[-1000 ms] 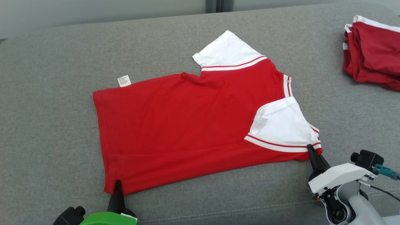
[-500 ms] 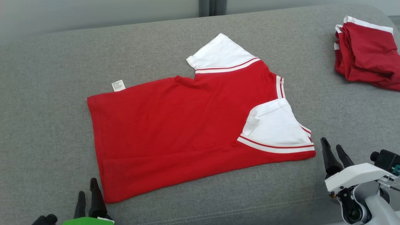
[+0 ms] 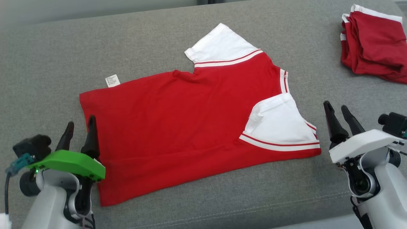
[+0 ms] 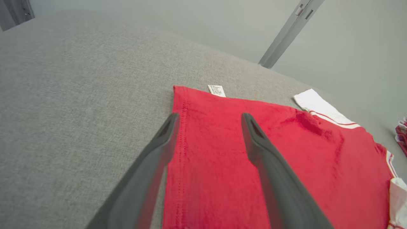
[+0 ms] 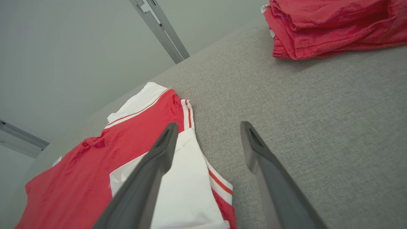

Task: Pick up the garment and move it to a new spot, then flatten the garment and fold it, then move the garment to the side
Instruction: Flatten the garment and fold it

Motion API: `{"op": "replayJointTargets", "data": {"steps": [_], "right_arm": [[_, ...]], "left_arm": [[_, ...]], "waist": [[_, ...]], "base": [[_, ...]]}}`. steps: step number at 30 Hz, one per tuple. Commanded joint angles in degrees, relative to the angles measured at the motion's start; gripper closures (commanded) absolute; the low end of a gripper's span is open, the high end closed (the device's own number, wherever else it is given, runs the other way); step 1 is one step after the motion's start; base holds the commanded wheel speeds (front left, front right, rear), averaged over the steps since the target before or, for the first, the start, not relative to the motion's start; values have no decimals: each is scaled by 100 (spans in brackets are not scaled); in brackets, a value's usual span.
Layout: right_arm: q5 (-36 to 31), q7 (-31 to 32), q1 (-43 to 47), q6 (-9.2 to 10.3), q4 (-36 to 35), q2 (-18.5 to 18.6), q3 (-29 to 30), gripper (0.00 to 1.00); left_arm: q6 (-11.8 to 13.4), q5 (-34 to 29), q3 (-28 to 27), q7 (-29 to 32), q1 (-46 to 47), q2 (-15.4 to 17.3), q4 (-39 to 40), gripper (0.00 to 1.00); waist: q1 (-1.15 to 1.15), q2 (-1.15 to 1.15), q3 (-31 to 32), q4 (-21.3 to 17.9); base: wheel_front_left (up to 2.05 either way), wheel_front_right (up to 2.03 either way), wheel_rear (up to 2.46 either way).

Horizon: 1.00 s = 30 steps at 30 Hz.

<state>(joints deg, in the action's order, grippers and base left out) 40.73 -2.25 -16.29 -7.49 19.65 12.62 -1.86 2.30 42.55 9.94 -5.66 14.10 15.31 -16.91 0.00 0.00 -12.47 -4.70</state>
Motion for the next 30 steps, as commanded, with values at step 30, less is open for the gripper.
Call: {"op": "replayJointTargets", "data": {"steps": [30], "right_arm": [[44,254,-1031,0,-627,191,-692,0]], "left_arm": [[-36,-853,833,1623,2818,775,-2187,0]], "waist": [[0,0,-1333,-172]], "base": [[0,0,0]]}}
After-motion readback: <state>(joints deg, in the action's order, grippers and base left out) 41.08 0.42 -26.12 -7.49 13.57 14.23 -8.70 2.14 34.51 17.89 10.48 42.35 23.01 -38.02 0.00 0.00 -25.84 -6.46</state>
